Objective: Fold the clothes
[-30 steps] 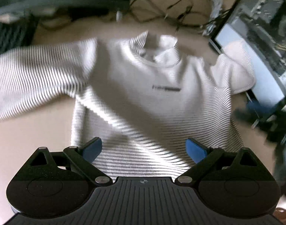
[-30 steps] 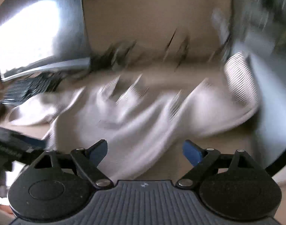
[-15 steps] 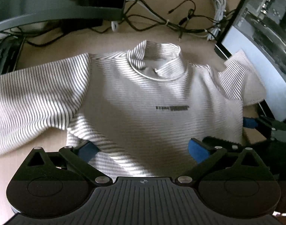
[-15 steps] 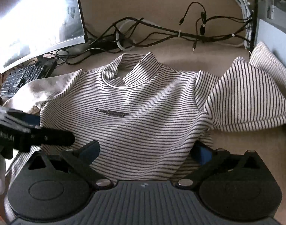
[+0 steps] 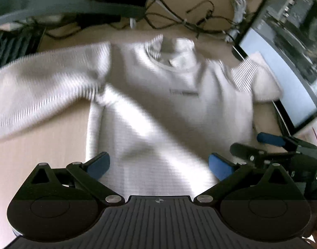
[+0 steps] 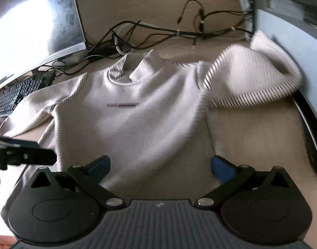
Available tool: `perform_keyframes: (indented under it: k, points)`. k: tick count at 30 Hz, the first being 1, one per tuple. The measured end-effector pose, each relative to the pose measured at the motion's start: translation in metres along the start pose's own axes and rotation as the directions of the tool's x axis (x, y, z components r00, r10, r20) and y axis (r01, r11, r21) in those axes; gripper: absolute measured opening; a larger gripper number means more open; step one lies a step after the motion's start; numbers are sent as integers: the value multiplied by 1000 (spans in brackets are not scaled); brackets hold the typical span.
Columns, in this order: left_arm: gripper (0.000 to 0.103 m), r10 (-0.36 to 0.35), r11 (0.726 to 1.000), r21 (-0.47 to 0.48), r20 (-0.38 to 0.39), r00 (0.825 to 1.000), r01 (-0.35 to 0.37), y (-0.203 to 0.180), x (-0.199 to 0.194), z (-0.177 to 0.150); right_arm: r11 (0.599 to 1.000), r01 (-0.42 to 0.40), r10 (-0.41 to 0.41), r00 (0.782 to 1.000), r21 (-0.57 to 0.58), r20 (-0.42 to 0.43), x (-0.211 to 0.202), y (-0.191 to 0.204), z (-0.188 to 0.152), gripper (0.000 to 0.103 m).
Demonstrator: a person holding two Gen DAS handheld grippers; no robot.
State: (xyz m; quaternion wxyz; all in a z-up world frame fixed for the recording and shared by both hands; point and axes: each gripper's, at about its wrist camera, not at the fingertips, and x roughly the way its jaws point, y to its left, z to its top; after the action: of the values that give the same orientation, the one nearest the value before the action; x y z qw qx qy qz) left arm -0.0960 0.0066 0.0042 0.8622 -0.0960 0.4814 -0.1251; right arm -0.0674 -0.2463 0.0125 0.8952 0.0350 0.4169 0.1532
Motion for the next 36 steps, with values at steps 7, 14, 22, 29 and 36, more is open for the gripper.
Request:
perform_keyframes:
  k: [7, 14, 22, 29, 36]
  points:
    - [103, -3, 999, 34, 66, 998, 1, -1, -6, -24, 999, 26, -24, 998, 30, -53, -27, 16, -32, 103]
    - [103, -9, 998, 69, 131, 991, 0, -1, -11, -48, 997, 71, -71, 997, 13, -18, -22, 19, -32, 103]
    - [103, 64, 997, 26, 217, 974, -71, -36, -66, -110, 999, -13, 11, 1000, 50, 26, -67, 9, -45, 103]
    - [103, 134, 991, -21, 288, 948, -133, -67, -117, -165, 993, 10, -32, 981, 116, 193, -161, 8, -112, 103]
    - [103, 176, 977, 43, 375, 910, -207, -112, -150, -227, 990, 50, -85, 957, 132, 277, -206, 26, -183, 103]
